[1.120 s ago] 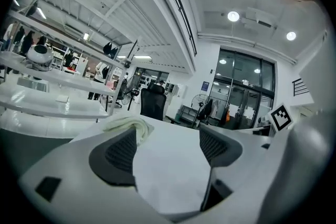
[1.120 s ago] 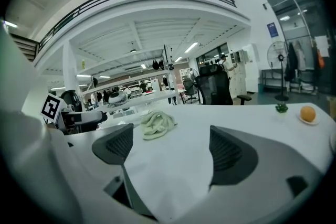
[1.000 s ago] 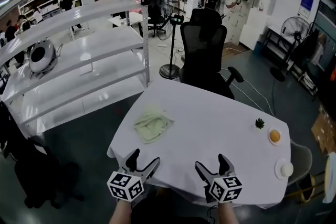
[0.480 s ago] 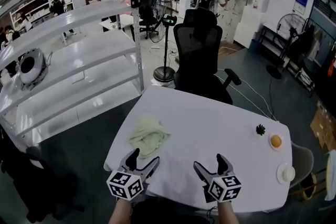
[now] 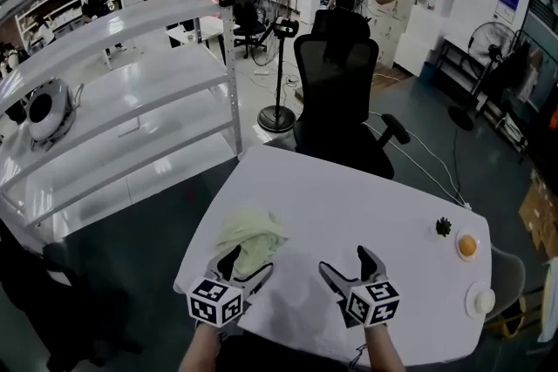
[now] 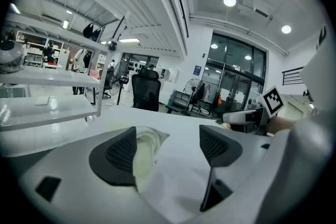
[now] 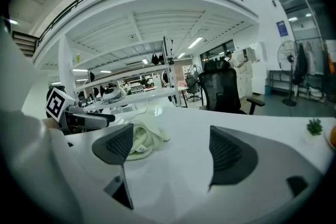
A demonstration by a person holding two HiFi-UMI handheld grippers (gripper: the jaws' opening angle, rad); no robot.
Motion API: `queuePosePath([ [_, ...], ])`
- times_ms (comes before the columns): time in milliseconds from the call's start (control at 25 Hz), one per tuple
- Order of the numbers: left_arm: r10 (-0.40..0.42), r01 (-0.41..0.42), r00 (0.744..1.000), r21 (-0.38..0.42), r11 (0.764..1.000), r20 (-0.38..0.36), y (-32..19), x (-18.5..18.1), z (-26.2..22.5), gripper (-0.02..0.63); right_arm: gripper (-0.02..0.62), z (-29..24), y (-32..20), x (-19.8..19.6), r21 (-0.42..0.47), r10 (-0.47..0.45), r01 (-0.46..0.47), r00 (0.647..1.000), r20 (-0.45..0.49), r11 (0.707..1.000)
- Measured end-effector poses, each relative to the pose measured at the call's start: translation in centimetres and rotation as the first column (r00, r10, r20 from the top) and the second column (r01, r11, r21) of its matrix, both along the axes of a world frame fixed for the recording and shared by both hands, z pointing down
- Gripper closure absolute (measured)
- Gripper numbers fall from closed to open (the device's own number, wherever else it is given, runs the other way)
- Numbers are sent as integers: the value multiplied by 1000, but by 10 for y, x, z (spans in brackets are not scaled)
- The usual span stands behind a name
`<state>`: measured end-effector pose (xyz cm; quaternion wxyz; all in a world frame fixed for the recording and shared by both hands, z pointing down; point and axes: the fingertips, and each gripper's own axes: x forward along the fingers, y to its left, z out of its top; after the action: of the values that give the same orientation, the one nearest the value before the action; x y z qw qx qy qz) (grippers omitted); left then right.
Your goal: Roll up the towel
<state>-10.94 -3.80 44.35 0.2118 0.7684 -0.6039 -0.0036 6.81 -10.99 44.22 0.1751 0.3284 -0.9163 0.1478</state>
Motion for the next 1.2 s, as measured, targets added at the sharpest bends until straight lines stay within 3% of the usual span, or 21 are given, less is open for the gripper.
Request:
queuePosePath([
  [160,44,-39,998,-98,994,42,-11,-1,35,222,141,16,-11,-38,-4,-134,134,989,-64,991],
  [360,91,-65,989,-216,974,115,-16,-3,74,222,144,39,-10,-78,-43,-309,306,942,-128,951],
  [640,160,-90,966,-317,944,202,-14,-2,120,222,198,72,-18,-117,-44,-422,422,884,-203,905],
  [840,165,-87,966,-353,932,198,-11,-6,134,233,230,85,-22,-143,-19,-487,503,825,-286,864],
  [960,175,-78,957,-376,923,232,-11,-9,144,369,302,93,-24,-152,-32,-509,526,805,-305,850],
  [1040,186,-74,949,-392,917,256,-9,-11,148,412,356,100,-26,-154,-37,-512,532,792,-332,846],
  [1160,145,-26,948,-386,922,282,-9,-19,146,548,502,108,-35,-152,-42,-458,478,808,-370,877],
  [1200,125,-6,949,-381,925,288,-10,-24,143,555,563,108,-38,-150,-47,-439,455,821,-365,889],
])
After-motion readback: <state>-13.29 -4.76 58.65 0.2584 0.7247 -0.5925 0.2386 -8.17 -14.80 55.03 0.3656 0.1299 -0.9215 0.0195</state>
